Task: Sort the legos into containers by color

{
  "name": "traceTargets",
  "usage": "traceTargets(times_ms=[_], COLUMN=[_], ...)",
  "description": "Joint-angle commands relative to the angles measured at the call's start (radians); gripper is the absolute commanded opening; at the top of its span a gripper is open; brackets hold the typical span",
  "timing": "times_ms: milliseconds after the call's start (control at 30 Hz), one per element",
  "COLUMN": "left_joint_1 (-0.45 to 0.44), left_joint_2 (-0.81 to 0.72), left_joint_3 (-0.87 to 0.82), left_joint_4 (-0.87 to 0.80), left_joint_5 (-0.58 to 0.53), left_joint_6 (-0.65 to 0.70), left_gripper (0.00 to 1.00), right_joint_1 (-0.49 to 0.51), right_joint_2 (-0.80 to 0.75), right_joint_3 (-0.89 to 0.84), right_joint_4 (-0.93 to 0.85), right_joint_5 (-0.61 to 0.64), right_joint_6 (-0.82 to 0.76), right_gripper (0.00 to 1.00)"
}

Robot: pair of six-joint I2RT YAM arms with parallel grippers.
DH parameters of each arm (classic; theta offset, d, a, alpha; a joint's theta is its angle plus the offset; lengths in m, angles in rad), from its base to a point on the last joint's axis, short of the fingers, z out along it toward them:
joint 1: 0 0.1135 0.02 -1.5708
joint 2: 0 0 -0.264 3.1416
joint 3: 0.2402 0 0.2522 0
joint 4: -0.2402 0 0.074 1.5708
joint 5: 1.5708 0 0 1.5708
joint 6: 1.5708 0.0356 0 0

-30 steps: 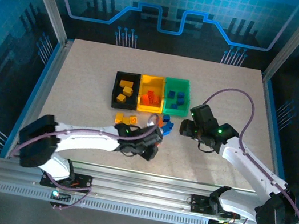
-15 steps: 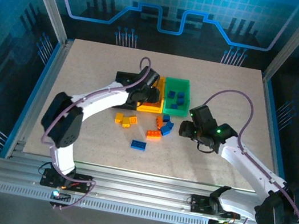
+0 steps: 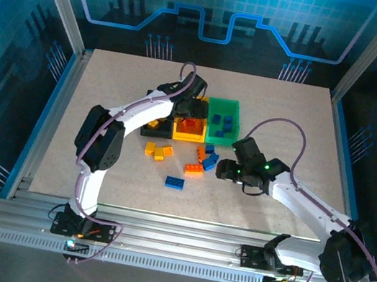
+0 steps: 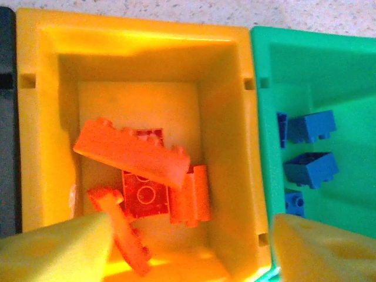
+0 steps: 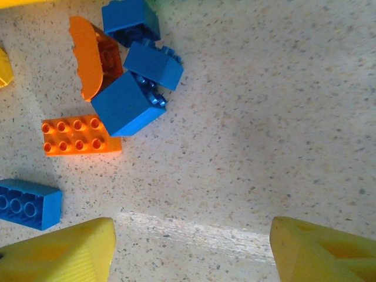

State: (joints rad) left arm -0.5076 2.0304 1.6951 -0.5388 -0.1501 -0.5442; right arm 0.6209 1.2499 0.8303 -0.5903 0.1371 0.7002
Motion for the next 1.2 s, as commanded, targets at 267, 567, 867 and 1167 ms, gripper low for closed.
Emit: traceTargets(times_ms=[267,567,867,1167], left_joint_1=[-0.052,-0.047,0.027,0.053], left_joint_2=[-0.551,-1.049,-1.286,-1.272], left_joint_3=[-0.439,-0.859,-0.941,-0.946], left_joint_4=[0.144,-0.002,-0.147,-0.129], left_joint_5=[0.087,-0.056,-0.101,-0.091], left_joint_6=[-0.057,-0.113,-0.112,-0.096], left_gripper=[0.99,0.99,0.99,0.99], right_joint_1=[0.141,0.305,0.329,0.381], right_joint_2=[0.239,0.516,0.707,0.615], right_joint_3=[0.155,0.38,0.499,0.362], right_joint_4=[0.152,0.143,0.082,0.031], right_joint_5=[-0.072,-0.18,-0.168,-0.165], right_joint_6=[-0.006,-0.244,-0.296,-0.275], right_gripper=[0.73,0.71,0.72,0.7])
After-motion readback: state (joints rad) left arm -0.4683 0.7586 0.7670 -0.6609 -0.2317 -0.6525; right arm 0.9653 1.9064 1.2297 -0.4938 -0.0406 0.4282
